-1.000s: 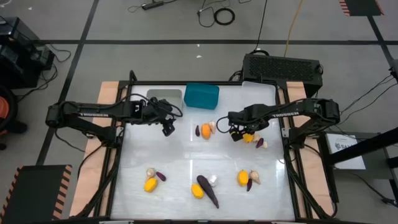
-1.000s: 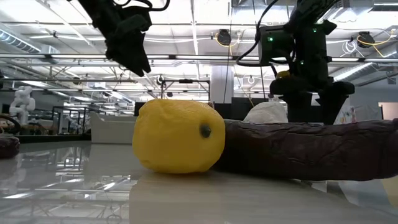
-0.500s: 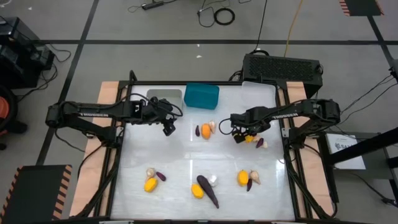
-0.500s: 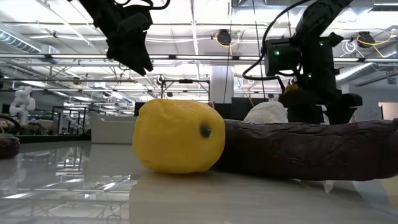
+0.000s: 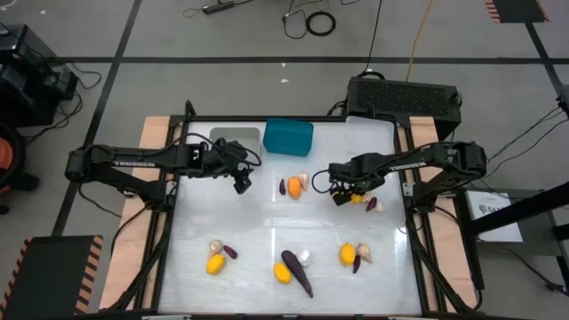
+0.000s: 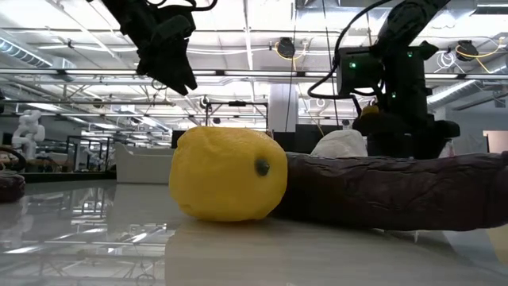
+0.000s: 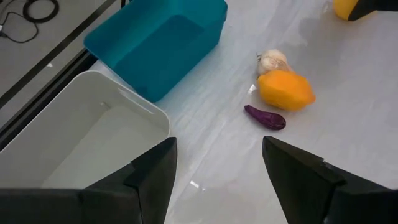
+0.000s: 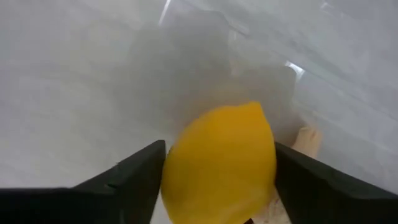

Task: Sort produce into baskets
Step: Put the lemon into the transparent bin

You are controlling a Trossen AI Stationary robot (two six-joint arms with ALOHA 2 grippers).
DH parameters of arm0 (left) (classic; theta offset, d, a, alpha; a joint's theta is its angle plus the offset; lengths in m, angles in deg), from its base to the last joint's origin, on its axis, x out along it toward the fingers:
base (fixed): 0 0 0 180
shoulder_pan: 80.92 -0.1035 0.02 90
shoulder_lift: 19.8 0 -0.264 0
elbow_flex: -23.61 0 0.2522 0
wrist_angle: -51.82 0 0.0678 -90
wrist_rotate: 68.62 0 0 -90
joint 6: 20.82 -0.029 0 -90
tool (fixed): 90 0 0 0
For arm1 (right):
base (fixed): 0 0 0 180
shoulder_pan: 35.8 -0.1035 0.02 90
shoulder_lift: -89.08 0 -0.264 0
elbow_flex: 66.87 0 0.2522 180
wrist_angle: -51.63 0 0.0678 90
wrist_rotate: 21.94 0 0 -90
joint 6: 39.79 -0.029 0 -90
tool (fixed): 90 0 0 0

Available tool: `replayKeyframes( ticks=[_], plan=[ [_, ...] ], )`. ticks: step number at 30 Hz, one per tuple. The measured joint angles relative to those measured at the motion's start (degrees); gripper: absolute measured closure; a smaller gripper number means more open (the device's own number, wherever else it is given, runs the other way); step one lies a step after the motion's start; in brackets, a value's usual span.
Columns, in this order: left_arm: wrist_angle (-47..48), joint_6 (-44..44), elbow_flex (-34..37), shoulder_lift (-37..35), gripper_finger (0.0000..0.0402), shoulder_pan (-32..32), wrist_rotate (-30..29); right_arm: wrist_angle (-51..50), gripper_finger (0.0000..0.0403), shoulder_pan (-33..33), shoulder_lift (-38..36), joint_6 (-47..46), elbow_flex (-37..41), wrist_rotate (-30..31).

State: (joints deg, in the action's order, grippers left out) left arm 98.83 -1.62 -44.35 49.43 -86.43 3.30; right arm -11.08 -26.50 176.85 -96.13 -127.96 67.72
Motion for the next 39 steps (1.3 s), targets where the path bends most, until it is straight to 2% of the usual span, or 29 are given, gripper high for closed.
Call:
replayKeyframes(
  ticks=[5, 10, 18, 23, 29, 33, 36, 39],
  plan=[
    [0.0, 0.0, 0.0, 0.0, 0.0157, 0.0, 0.0, -0.9, 0.0196, 0.7, -0.4, 2.7, -0.8, -1.7],
    [0.0, 0.0, 0.0, 0.0, 0.0157, 0.0, 0.0, -5.2, 0.0198, 2.7, -0.4, 9.3, -6.7, 0.4],
    [0.0, 0.0, 0.0, 0.0, 0.0157, 0.0, 0.6, -15.1, 0.0185, 11.1, -0.5, 21.3, -20.3, 15.4],
    [0.1, 1.3, 0.0, 0.0, 0.0157, 0.0, 2.0, -14.7, 0.0184, 20.1, -0.5, 28.9, -23.6, 23.7],
    [0.1, 3.0, 0.0, 0.0, 0.0157, 0.0, 2.3, -11.9, 0.0184, 31.2, -0.4, 34.2, -23.5, 23.8],
    [0.2, 3.1, 0.0, 0.0, 0.0157, 0.3, 3.0, -11.4, 0.0177, 35.7, -0.4, 36.4, -23.5, 20.8],
    [0.2, 3.1, 0.0, 0.0, 0.0157, 0.4, 3.0, -11.0, 0.0154, 37.2, -0.4, 37.7, -23.5, 18.1],
    [0.2, 3.1, 0.0, 0.0, 0.0157, 0.4, 3.0, -10.6, 0.0121, 38.0, -0.4, 38.0, -23.5, 18.0]
  ],
)
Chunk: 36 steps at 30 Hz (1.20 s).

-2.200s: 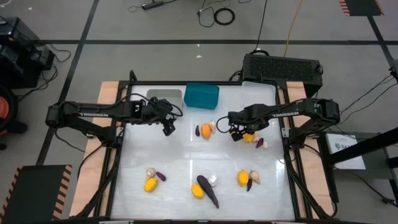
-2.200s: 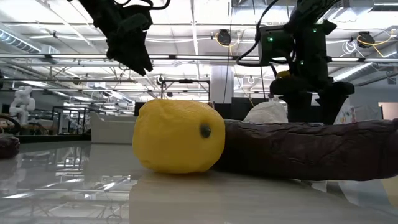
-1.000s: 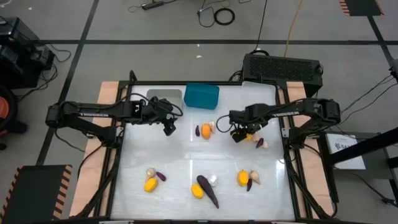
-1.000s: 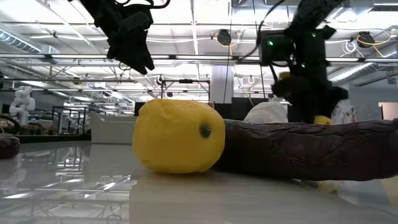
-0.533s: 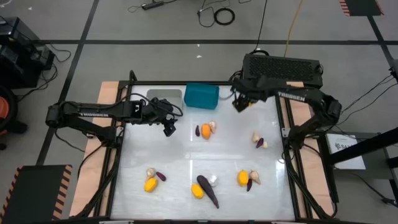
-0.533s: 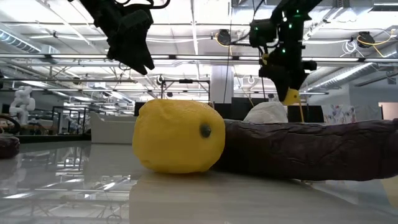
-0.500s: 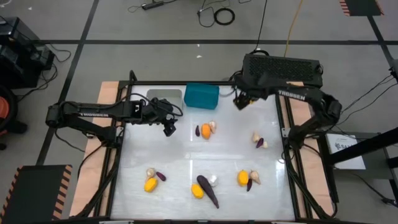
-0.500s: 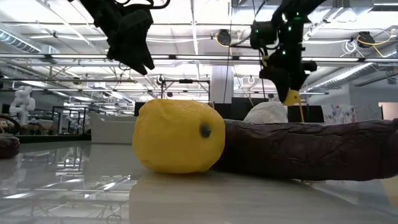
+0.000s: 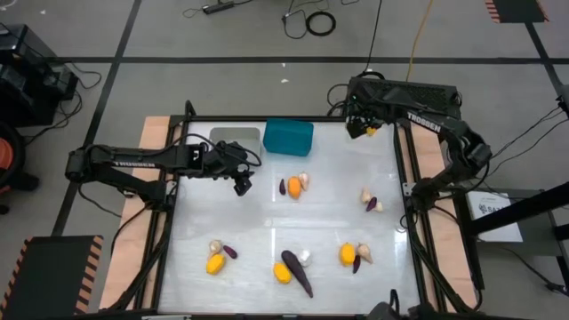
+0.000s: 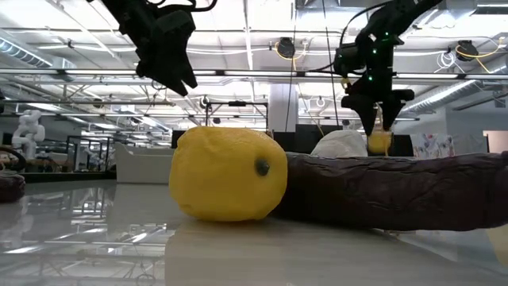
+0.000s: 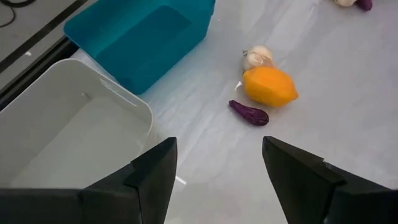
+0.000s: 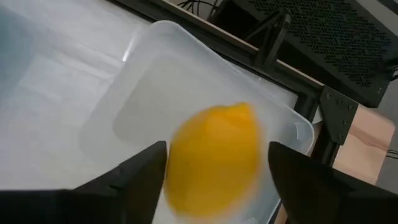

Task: Sort produce into baskets
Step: Put the lemon into the transparent bin

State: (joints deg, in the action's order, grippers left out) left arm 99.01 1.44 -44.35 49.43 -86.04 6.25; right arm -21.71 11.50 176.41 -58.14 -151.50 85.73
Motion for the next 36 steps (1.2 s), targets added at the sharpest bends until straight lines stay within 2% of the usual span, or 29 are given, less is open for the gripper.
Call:
replayKeyframes(
  ticks=[7, 13, 17, 21, 28, 33, 36],
  plan=[
    [0.0, 0.0, 0.0, 0.0, 0.0157, 0.0, 0.0, -0.1, 0.0068, 0.5, 0.0, -0.4, 0.0, -0.2],
    [0.0, -0.7, 0.0, 0.0, 0.0157, 0.0, -0.1, -2.7, 0.0062, -2.6, 0.0, -5.8, 0.0, -8.9],
    [-0.6, -3.3, 0.0, 0.0, 0.0157, 0.0, -0.8, -5.7, 0.0062, -7.9, 0.0, -12.9, 0.0, -10.5],
    [-2.0, -7.7, 0.0, 0.0, 0.0157, 0.0, -0.9, -8.6, 0.0062, -17.4, 0.0, -21.6, 0.0, -10.6],
    [-3.8, -16.2, 0.0, 0.0, 0.0157, 0.0, -0.8, -9.4, 0.0062, -39.5, 0.0, -40.7, 0.0, -13.0],
    [-5.6, -21.2, 0.0, 0.0, 0.0157, 0.0, 3.0, -7.8, 0.0062, -54.3, 0.0, -58.1, 0.0, -17.7],
    [-6.9, -23.4, 0.0, 0.0, 0.0157, 0.0, 6.3, -5.0, 0.0062, -62.3, 0.0, -71.6, 0.0, -18.0]
  ],
)
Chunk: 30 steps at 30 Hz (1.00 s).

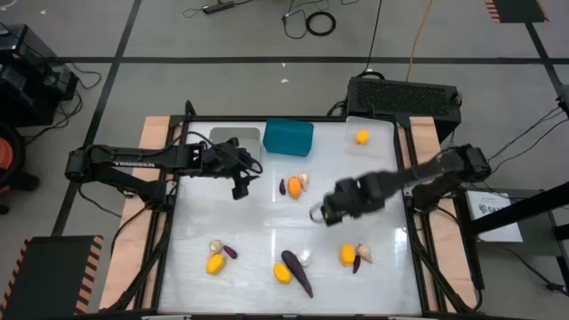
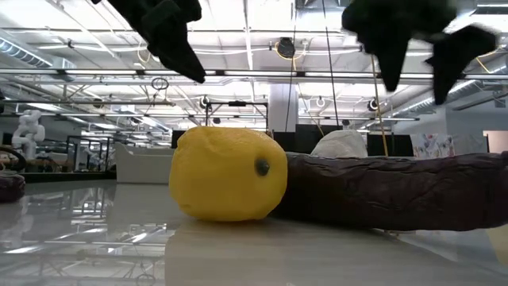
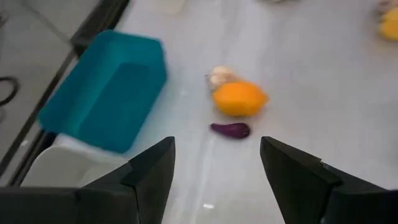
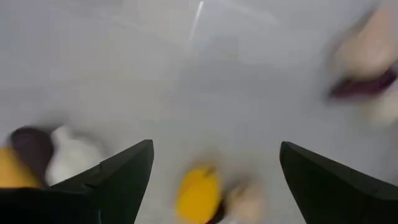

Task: Sort produce into baskets
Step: Put the lemon into the transparent bin

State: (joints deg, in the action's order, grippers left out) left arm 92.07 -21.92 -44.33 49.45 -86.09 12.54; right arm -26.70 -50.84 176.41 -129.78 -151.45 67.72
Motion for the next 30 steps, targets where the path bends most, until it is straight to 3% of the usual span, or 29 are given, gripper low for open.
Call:
replayKeyframes(
  ticks=[6, 11, 17, 30],
  plan=[
    [-3.8, -4.4, 0.0, 0.0, 0.0157, 0.0, 3.0, 6.0, 0.0062, -12.3, 2.5, -22.6, 0.0, 0.0],
    [-8.1, -5.6, 0.0, 0.0, 0.0157, -0.1, 3.6, 6.6, 0.0062, -17.7, 6.6, -31.7, 0.0, -1.7],
    [-12.7, -5.7, 0.0, 0.2, 0.0157, -0.1, 5.7, 9.6, 0.0062, -18.3, 10.8, -31.8, 0.0, -1.3],
    [-12.6, -5.3, 0.0, 0.2, 0.0157, -0.1, 7.1, 11.8, 0.0066, -16.7, 18.3, -27.6, 0.0, -1.3]
  ],
)
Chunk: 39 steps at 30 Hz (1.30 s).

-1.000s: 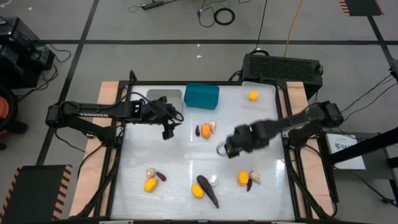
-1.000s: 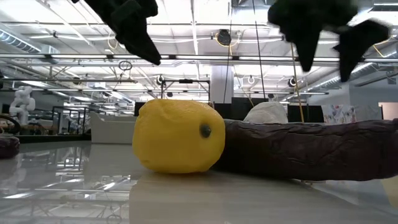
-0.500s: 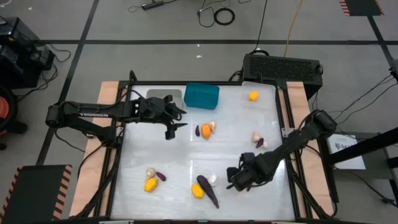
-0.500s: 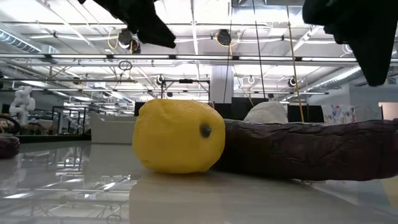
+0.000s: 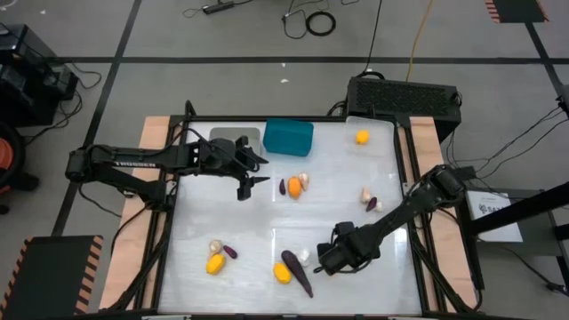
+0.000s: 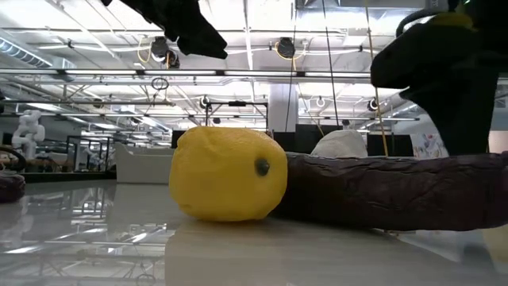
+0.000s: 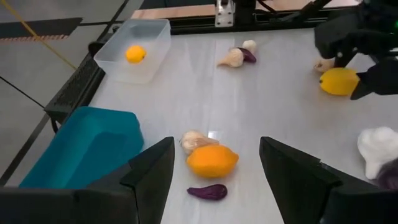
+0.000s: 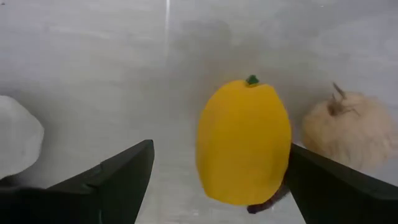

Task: Sort produce into baskets
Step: Put the lemon into the transparent bin

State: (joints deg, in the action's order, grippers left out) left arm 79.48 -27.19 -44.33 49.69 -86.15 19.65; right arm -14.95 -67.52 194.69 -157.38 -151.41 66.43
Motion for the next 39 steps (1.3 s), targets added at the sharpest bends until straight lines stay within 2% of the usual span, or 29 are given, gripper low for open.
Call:
replayKeyframes(
  ticks=[5, 13, 19, 23, 28, 34, 39],
  plan=[
    [1.0, 0.0, 0.0, 0.0, 0.0157, 0.1, 0.2, 0.0, 0.0098, 0.9, 0.1, 0.3, 0.0, -0.2],
    [2.1, 0.0, 0.0, 0.0, 0.0157, 0.1, 0.2, 0.1, 0.0209, 2.7, -0.1, 7.0, 0.0, -5.6],
    [2.1, 0.1, 0.0, 0.0, 0.0157, 0.1, 0.2, -1.0, 0.0278, 5.0, -2.1, 13.0, 0.0, -5.8],
    [2.1, 0.5, 0.0, 0.0, 0.0157, 0.1, 0.2, -5.0, 0.0282, 8.0, -5.5, 18.8, 0.0, -3.8],
    [2.1, 5.6, 0.0, 0.0, 0.0157, 0.1, 0.2, -13.6, 0.0262, 14.5, -12.0, 28.6, 0.0, 4.7],
    [2.2, 13.2, 0.0, 0.0, 0.0157, 0.1, 0.0, -21.9, 0.0258, 27.2, -20.7, 44.2, 0.0, 16.4],
    [3.1, 22.0, 0.0, 0.0, 0.0157, 0.1, -0.2, -21.9, 0.0257, 39.5, -25.8, 61.6, 0.0, 20.1]
  ],
)
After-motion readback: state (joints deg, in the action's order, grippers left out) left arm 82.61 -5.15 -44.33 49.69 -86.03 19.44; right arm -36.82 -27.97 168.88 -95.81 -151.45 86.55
